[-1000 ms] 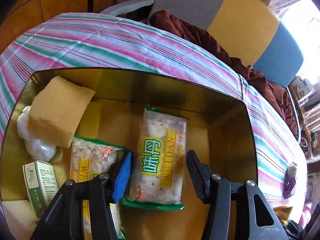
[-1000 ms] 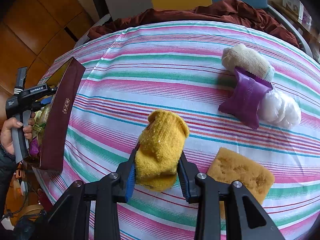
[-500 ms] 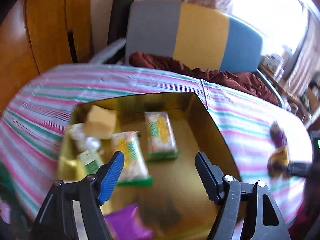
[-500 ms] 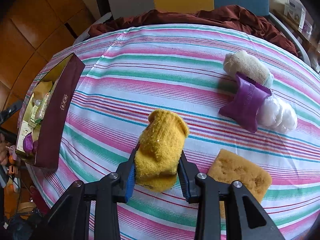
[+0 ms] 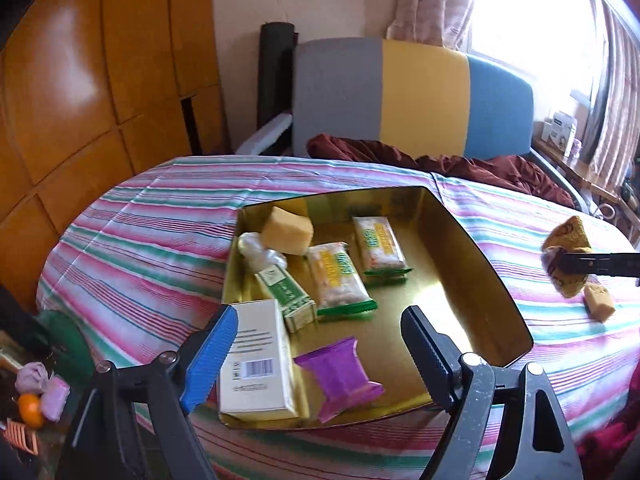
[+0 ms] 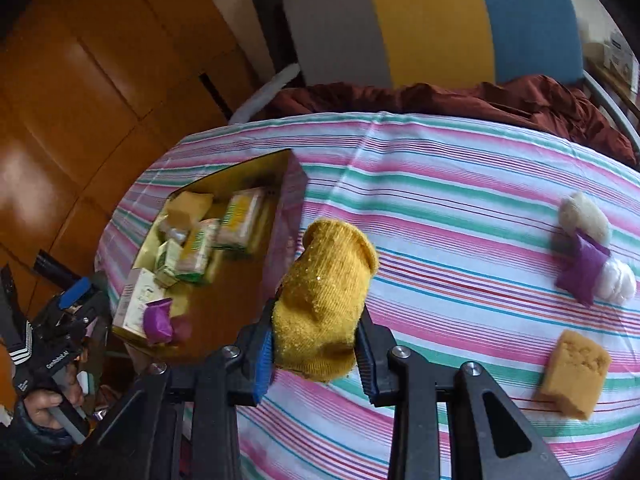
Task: Organize objects
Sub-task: 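Carry the yellow sock into the gold tray and open the right tool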
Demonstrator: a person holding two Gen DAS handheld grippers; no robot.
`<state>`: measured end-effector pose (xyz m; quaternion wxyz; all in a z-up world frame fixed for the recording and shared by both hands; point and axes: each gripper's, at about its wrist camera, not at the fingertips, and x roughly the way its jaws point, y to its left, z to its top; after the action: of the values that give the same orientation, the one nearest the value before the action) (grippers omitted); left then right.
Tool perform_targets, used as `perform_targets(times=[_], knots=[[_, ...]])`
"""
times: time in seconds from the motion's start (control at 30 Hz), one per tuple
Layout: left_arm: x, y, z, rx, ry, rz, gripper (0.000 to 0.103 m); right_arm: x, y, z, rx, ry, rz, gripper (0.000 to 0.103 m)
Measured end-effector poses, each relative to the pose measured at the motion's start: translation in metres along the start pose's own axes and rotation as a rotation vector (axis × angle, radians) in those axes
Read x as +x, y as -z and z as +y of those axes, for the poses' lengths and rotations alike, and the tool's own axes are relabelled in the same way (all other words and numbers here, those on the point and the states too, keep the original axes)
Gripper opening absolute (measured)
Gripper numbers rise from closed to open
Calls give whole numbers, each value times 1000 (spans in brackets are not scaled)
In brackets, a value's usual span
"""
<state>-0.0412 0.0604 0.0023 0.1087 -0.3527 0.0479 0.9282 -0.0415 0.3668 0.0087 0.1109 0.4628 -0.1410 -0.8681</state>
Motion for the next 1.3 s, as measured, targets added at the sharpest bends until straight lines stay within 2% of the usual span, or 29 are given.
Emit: perform_targets(times=[0.2,0.43,0.53,0.7,0.9,1.0,1.07,1.13,1.3], knots=[[-5,5,13,-27,-17,-21,91,29,-2,63,-86,-68,37,34],[-2,12,24,-57,-13,-7,91,62,2,98,-130,-89,106,34],[-5,12,32,-81,-19,-24,92,77,4,110,-149,-94,146,34],[-10,10,57,-122,-62,-55,94,107,5,133,-189,-75,209,34],[-8,14,89,-198,-116,-52,94,139,8,160,-247,-23,279,37],[-6,17,100,-234,-110,-42,94,147,7,166,-228,-35,281,39],[-7,18,102,-246,-100,-44,94,145,4,167,-188,-70,260,47],[-9,19,102,-242,-96,-52,95,141,2,167,-162,-113,240,50],[-10,19,98,-218,-100,-61,95,125,-2,157,-104,-133,188,50]])
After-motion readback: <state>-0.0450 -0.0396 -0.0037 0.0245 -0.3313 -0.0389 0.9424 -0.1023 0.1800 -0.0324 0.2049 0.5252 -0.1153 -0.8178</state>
